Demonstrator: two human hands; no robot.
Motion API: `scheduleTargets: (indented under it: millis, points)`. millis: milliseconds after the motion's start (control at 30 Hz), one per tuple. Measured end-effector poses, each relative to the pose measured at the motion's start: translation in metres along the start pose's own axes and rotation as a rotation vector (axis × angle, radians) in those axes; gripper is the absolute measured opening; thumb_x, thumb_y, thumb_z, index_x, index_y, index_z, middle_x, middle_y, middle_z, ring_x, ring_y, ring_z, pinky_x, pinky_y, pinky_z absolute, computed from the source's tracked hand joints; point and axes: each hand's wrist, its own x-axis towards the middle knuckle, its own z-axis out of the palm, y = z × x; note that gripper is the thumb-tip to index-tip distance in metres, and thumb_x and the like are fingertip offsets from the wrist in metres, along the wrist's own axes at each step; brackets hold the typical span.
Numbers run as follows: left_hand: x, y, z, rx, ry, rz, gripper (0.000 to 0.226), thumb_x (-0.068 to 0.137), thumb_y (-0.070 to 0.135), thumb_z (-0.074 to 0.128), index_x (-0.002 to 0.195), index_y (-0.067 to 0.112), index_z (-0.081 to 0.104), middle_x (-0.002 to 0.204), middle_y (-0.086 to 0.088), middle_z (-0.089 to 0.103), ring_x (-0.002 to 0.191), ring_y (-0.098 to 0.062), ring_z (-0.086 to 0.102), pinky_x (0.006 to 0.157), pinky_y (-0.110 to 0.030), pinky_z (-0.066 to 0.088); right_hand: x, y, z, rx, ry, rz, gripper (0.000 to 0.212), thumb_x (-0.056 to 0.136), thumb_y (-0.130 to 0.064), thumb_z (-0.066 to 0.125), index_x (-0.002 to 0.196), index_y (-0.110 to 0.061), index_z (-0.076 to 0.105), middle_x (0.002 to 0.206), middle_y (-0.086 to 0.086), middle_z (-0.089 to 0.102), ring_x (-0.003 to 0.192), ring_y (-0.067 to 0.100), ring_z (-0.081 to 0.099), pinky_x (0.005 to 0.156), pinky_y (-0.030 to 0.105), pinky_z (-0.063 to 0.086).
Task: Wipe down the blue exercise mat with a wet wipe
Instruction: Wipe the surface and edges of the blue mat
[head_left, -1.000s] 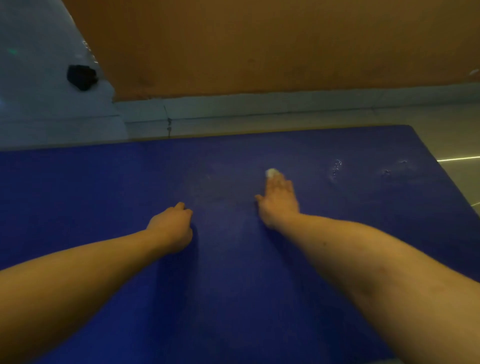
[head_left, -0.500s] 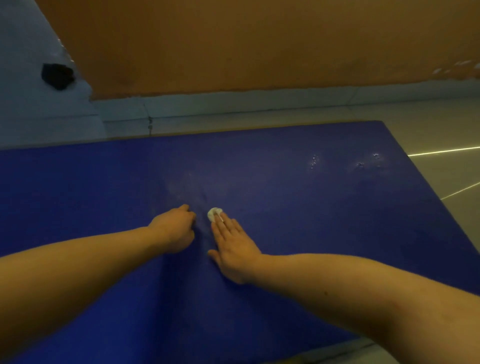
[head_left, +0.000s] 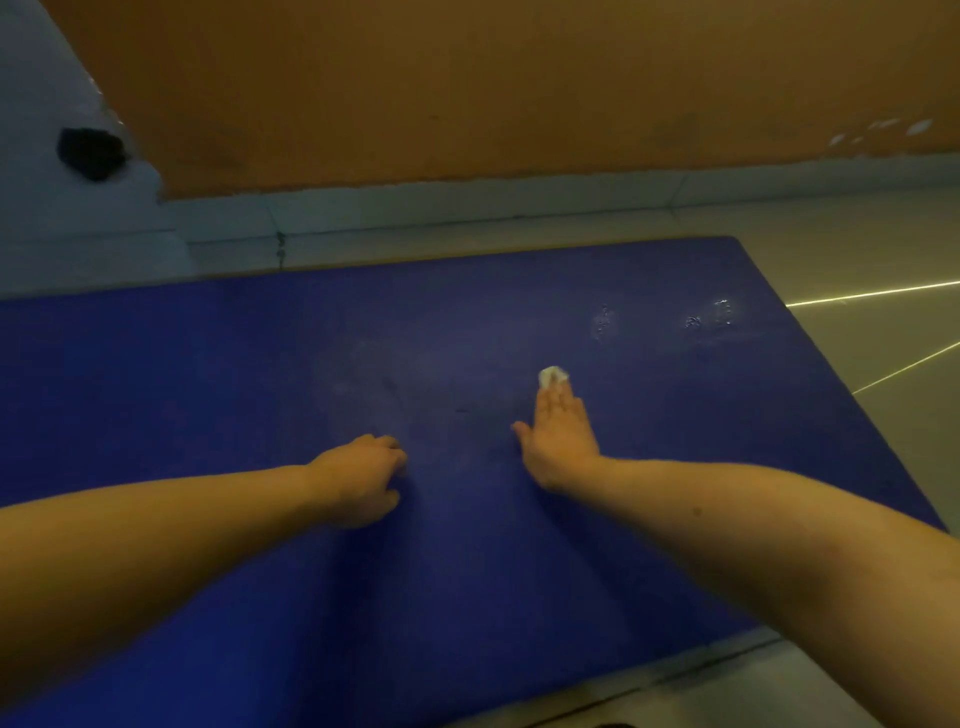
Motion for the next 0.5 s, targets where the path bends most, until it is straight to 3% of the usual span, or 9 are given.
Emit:
scheduleTargets:
  millis: [167,267,367,500]
  points:
    - [0.002,0.014,-0.001,-0.002,0.040,0.035,0.045,0.095,0.032,0.056,0.139,0.022,0.052,0.148,0.004,0.040,0.131,-0.020,0.044,0.106,-0.040,0.045,-0.070,-0.050,0.046,-0.049,-0.071,-0.454,0.082,0.098,-0.053,0.014,0.157,-0.006,-0.018,0.164,0.007,-0.028,0.151,0.021,-0.027,0.126,0.039,-0.008]
    - [0.002,0.024,0.002,0.001,0.041,0.068,0.046,0.094,0.031,0.055,0.140,0.025,0.051,0.147,0.005,0.042,0.130,-0.019,0.045,0.105,-0.039,0.045,-0.087,-0.054,0.054,-0.129,-0.129,-0.580,0.079,0.105,-0.050,0.024,0.157,-0.012,-0.021,0.163,0.000,-0.031,0.149,0.014,-0.032,0.123,0.036,-0.014]
    - [0.001,0.029,0.001,0.025,0.013,0.077,0.045,0.096,0.032,0.055,0.140,0.023,0.051,0.148,0.004,0.041,0.130,-0.020,0.044,0.107,-0.040,0.043,-0.070,-0.037,0.037,-0.093,-0.087,-0.484,0.082,0.105,-0.045,0.037,0.159,-0.016,-0.017,0.167,0.000,-0.021,0.154,0.016,-0.019,0.126,0.039,-0.006]
    - [-0.003,0.030,0.002,0.024,-0.027,0.086,0.046,0.099,0.033,0.055,0.142,0.021,0.048,0.152,0.004,0.037,0.135,-0.021,0.041,0.109,-0.040,0.042,-0.031,0.020,0.002,-0.063,0.000,-0.086,0.082,0.106,-0.045,0.036,0.158,-0.012,-0.018,0.167,0.003,-0.020,0.155,0.022,-0.014,0.126,0.042,-0.004]
